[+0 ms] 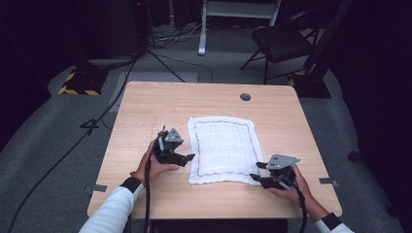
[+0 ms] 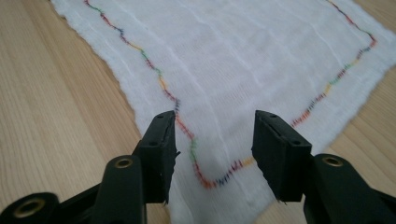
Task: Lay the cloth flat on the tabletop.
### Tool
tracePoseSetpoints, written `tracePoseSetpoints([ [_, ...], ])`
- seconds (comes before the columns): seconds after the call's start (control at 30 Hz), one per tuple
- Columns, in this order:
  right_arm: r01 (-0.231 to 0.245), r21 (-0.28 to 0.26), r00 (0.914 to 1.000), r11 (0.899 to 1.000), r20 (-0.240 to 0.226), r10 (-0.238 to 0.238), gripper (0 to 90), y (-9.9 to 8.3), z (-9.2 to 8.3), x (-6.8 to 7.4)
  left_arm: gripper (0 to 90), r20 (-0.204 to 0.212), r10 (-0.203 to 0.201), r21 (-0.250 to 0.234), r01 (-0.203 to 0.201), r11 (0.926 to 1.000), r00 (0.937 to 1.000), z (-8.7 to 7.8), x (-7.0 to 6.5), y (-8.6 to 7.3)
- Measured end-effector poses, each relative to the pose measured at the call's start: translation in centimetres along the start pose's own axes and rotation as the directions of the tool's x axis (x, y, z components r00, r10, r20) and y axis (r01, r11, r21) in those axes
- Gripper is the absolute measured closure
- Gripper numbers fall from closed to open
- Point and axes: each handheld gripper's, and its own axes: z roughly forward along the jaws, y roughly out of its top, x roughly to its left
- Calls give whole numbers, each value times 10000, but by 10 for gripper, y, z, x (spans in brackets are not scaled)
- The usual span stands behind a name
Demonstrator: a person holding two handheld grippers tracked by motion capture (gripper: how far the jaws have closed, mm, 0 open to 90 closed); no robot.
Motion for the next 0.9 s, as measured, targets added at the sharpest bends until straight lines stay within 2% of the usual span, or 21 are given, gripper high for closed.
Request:
tracePoseSetpoints([
  [0.03, 0, 0, 10000, 10000, 0, 0, 475, 0, 0, 0, 223, -68, 17, 11, -17, 10000, 10000, 2, 3, 3],
  [0.07, 119, -220, 9999, 9997, -24, -119, 455, 10, 7, 3, 223, -288, 17, -109, -20, 9999, 9996, 7, 8, 9],
  [0.1, 119, -220, 9999, 9997, -24, -119, 455, 10, 7, 3, 227, -288, 17, -109, -20, 9999, 9996, 7, 8, 9],
  [0.13, 266, -415, 9996, 9988, -123, -271, 445, 20, 13, 7, 241, -946, 183, -613, -242, 9978, 9953, 10, 10, 12],
  [0.2, 331, -437, 9992, 9985, -217, -341, 438, 24, 16, 8, 246, -974, 267, -556, -323, 9979, 9949, 12, 12, 15],
  [0.23, 417, -460, 9987, 9981, -270, -430, 425, 29, 21, 10, 234, -860, 153, -488, -196, 9986, 9962, 15, 14, 18],
  [0.27, 583, -450, 9973, 9973, -427, -602, 426, 38, 30, 14, 230, -1040, -35, -473, -14, 9989, 9946, 22, 21, 24],
  [0.33, 658, -456, 9964, 9968, -496, -681, 426, 42, 35, 17, 228, -998, -124, -434, 81, 9990, 9949, 26, 25, 27],
  [0.37, 835, -410, 9938, 9957, -698, -862, 430, 49, 46, 22, 228, -1046, -184, -417, 141, 9990, 9943, 29, 28, 29],
  [0.43, 992, -391, 9914, 9943, -813, -1021, 440, 55, 55, 28, 229, -1259, -119, -222, 92, 9997, 9920, 37, 33, 33],
  [0.5, 1235, -322, 9883, 9918, -861, -1258, 447, 60, 63, 34, 243, -1702, -241, -26, 240, 9997, 9851, 47, 43, 38],
  [0.53, 1235, -322, 9883, 9918, -861, -1258, 447, 60, 63, 34, 244, -1702, -241, -26, 240, 9997, 9851, 47, 43, 38],
  [0.57, 1505, -274, 9840, 9882, -927, -1524, 457, 64, 72, 42, 244, -1967, -391, -2, 398, 9992, 9797, 51, 51, 41],
  [0.6, 1505, -274, 9840, 9882, -927, -1524, 457, 64, 72, 42, 245, -1967, -391, -2, 398, 9992, 9797, 51, 51, 41],
  [0.63, 1612, -258, 9805, 9866, -1098, -1630, 467, 68, 79, 47, 246, -1979, -1020, -237, 993, 9948, 9749, 57, 59, 44],
  [0.67, 1612, -258, 9805, 9866, -1098, -1630, 467, 68, 79, 47, 247, -1979, -1020, -237, 993, 9948, 9749, 57, 59, 44],
  [0.7, 1641, -296, 9789, 9860, -1189, -1665, 473, 70, 82, 50, 247, -1866, -1251, -318, 1213, 9921, 9744, 61, 63, 45],
  [0.73, 1782, -343, 9741, 9834, -1355, -1812, 482, 73, 87, 55, 244, -1952, -1415, -279, 1387, 9899, 9705, 67, 69, 46],
  [0.77, 1782, -343, 9741, 9834, -1355, -1812, 482, 73, 87, 55, 242, -1952, -1415, -279, 1387, 9899, 9705, 67, 69, 46],
  [0.87, 1941, -474, 9671, 9798, -1581, -1992, 494, 80, 95, 64, 240, -2111, -1669, -183, 1668, 9858, 9631, 80, 75, 47],
  [0.9, 1941, -474, 9671, 9798, -1581, -1992, 494, 80, 95, 64, 240, -2158, -1744, -141, 1755, 9844, 9607, 83, 78, 47],
])
